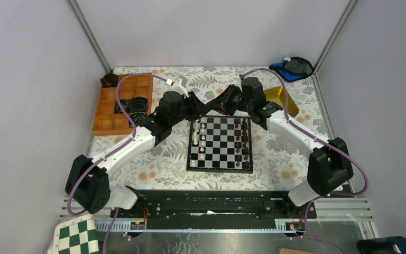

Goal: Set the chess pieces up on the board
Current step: Place the chess piece on the chessboard.

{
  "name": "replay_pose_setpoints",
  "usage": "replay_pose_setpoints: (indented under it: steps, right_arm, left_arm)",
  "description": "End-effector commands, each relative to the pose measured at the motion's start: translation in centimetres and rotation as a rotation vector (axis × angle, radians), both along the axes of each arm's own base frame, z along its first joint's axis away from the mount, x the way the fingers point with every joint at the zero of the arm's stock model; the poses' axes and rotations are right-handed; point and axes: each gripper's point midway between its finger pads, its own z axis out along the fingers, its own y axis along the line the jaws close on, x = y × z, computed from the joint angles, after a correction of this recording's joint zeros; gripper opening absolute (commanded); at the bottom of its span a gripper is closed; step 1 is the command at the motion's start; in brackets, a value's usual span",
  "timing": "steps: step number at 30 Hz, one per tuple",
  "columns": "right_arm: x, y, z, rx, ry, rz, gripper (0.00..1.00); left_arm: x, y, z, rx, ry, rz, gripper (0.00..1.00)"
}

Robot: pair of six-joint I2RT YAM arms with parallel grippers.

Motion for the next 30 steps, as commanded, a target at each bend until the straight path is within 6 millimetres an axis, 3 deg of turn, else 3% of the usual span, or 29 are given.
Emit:
replay_pose_setpoints:
  steps: [1,30]
  right_arm:
    - [-2.0,0.6,2.2,0.055,-0.021,0.070,0.00]
    - [-2.2,0.5,0.1,0.033,0.029,0.066,0.00]
  left_arm:
    - [1.2,0.9,1.7,-0.011,-0.073,0.062,0.34]
    - [1.9,0.5,1.1,0.044,-0.067,0.043,0.05]
